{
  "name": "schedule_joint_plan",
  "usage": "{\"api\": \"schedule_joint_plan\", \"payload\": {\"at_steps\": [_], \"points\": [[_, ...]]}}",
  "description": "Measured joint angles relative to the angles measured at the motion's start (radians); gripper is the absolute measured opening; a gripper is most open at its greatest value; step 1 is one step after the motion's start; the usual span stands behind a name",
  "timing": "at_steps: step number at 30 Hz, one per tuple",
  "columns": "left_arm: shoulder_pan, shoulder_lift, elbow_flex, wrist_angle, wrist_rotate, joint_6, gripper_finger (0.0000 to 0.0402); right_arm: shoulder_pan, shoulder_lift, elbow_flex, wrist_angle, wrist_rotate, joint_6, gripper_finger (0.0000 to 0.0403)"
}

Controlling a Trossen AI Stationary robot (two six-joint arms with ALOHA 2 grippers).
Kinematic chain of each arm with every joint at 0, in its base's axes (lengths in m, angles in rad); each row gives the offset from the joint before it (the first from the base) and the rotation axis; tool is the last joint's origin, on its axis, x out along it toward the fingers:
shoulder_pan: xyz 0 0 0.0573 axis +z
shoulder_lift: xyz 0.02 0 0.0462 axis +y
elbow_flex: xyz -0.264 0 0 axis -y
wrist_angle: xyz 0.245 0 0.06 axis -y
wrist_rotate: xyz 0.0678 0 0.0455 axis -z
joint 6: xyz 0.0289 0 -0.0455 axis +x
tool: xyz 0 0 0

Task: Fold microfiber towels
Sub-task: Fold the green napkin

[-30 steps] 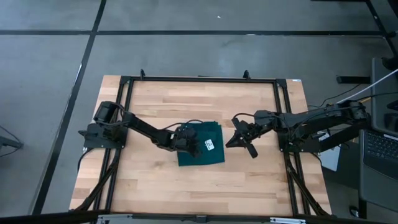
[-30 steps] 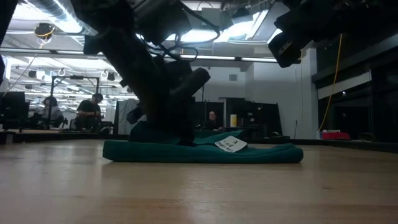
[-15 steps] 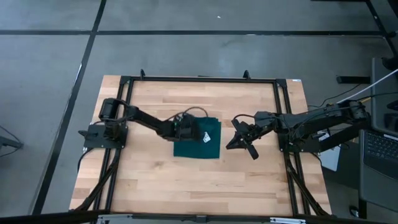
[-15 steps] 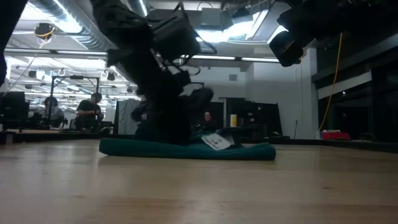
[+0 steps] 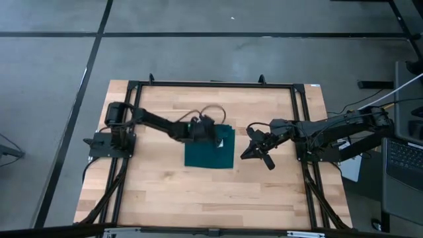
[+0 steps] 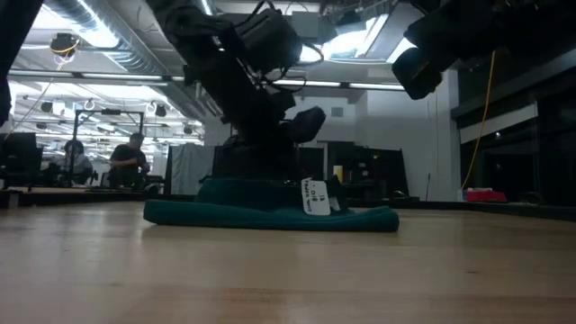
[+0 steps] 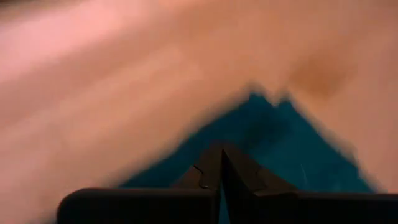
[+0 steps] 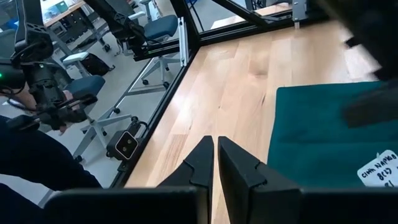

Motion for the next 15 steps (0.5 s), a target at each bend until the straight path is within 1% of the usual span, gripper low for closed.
{"api": "schedule_joint_plan", "payload": {"at_steps": [3, 5, 7, 9, 12, 15], "points": [[-0.065, 0.002, -0.002, -0.022, 0.036, -0.020, 0.0002, 0.008, 0.000, 0.000, -0.001, -0.002, 0.000, 0.0027], [-0.096, 0.004, 0.000, -0.014, 0.036, -0.044, 0.0002, 0.012, 0.000, 0.000, -0.001, -0.002, 0.000, 0.0027], [-0.100, 0.015, 0.000, -0.015, 0.017, -0.063, 0.0002, 0.014, 0.000, 0.000, 0.000, 0.007, 0.000, 0.0024], [-0.087, 0.037, 0.000, -0.007, 0.022, -0.073, 0.0002, 0.016, 0.000, 0.000, 0.002, 0.010, -0.001, 0.0019], [-0.049, 0.078, -0.001, 0.028, 0.070, -0.070, 0.0002, 0.016, 0.000, 0.000, 0.008, 0.010, -0.005, 0.0011], [0.002, 0.106, -0.001, 0.099, 0.058, -0.037, 0.0002, 0.016, 0.000, 0.000, 0.008, 0.010, -0.007, 0.0005]]}}
